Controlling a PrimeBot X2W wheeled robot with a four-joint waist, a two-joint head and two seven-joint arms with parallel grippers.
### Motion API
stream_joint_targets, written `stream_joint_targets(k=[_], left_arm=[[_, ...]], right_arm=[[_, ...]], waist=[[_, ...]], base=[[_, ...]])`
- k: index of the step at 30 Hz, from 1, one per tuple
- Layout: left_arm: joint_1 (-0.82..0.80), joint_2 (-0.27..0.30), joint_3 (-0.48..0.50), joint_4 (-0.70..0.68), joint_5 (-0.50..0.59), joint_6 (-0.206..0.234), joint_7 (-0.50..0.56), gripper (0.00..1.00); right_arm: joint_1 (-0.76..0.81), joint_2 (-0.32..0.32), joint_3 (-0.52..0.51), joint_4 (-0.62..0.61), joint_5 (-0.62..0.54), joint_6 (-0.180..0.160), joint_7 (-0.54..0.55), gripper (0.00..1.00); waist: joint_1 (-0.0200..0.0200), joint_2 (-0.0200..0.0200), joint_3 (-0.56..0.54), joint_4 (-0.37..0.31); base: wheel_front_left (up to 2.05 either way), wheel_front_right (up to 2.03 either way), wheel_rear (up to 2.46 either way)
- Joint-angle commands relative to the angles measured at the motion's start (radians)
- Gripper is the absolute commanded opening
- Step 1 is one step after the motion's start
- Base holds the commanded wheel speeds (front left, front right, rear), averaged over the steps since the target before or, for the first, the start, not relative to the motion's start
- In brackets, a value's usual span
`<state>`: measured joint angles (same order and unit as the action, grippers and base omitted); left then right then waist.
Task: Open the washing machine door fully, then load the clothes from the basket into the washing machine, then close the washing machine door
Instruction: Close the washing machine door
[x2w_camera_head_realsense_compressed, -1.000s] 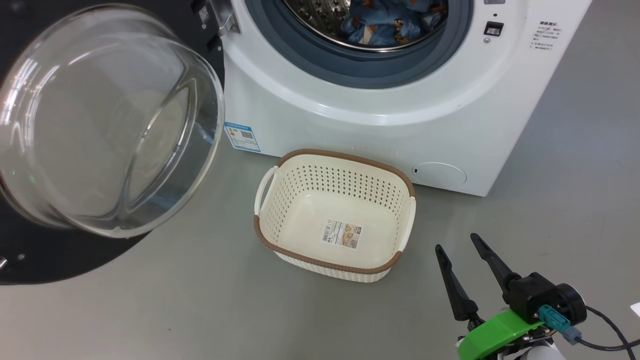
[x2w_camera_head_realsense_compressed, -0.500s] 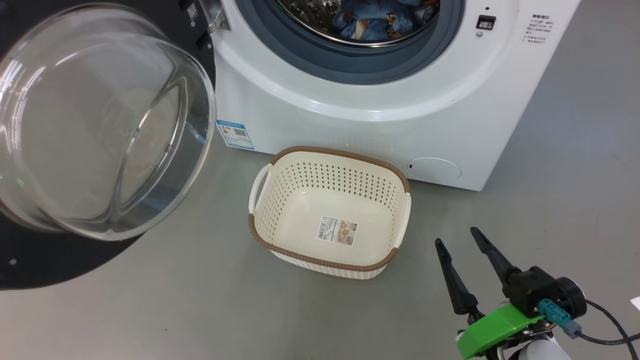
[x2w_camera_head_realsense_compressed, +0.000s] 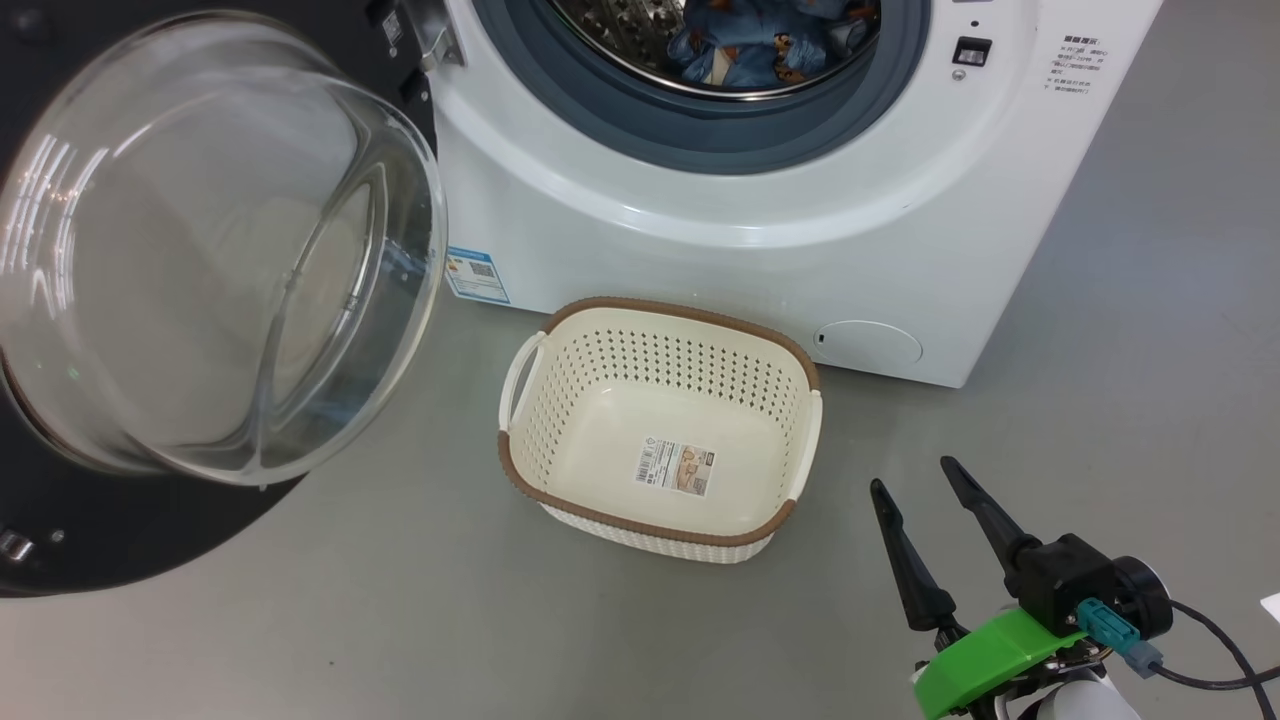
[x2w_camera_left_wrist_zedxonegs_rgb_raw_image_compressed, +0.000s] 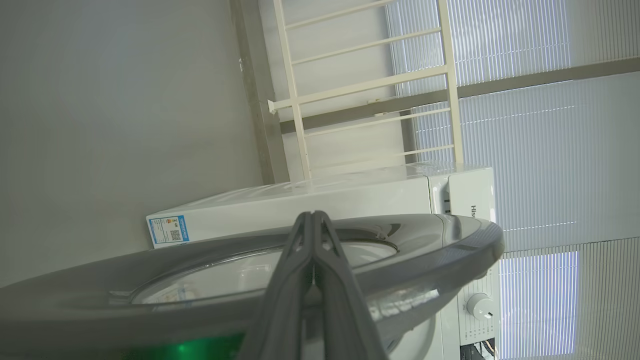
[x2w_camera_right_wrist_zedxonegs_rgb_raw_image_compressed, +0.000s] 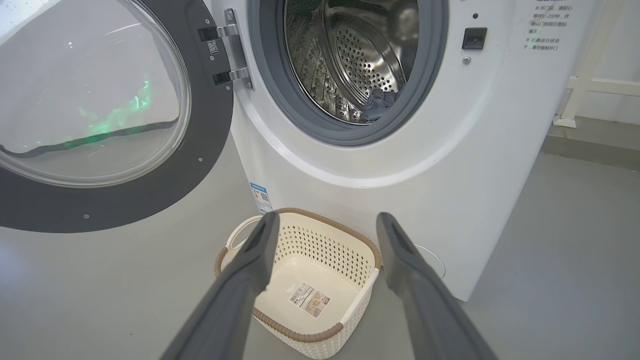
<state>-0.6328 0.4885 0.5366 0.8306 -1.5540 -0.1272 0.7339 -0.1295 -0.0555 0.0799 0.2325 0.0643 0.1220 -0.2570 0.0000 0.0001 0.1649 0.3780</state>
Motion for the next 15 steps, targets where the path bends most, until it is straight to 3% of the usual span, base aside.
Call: stream_joint_targets(k=[1,8,15], left_arm=[[0.018,0.033,0.009,-0.039,-0.014,-0.003,0.039,0.0],[0.062,0.001,0.004,-0.099,-0.072,-0.001,0.178,0.0],[0.139,-0.042,-0.024,-0.226,-0.132,0.047,0.352,0.0]], right_arm=[[-0.018,0.005,0.024,-0.019,0.012,0.009,-0.005,1.0],[-0.014,0.005,0.029,-0.017,0.027,0.009,-0.005,1.0],[-0.003,0.005,0.028,-0.017,0.042,0.009,-0.005,1.0]], waist=[[0.0,-0.0001,-0.003,0.0],[0.0,-0.0001,-0.016,-0.004],[0.0,-0.0001,-0.031,-0.009]], base=[[0.0,0.0,0.0],[0.0,0.0,0.0],[0.0,0.0,0.0]])
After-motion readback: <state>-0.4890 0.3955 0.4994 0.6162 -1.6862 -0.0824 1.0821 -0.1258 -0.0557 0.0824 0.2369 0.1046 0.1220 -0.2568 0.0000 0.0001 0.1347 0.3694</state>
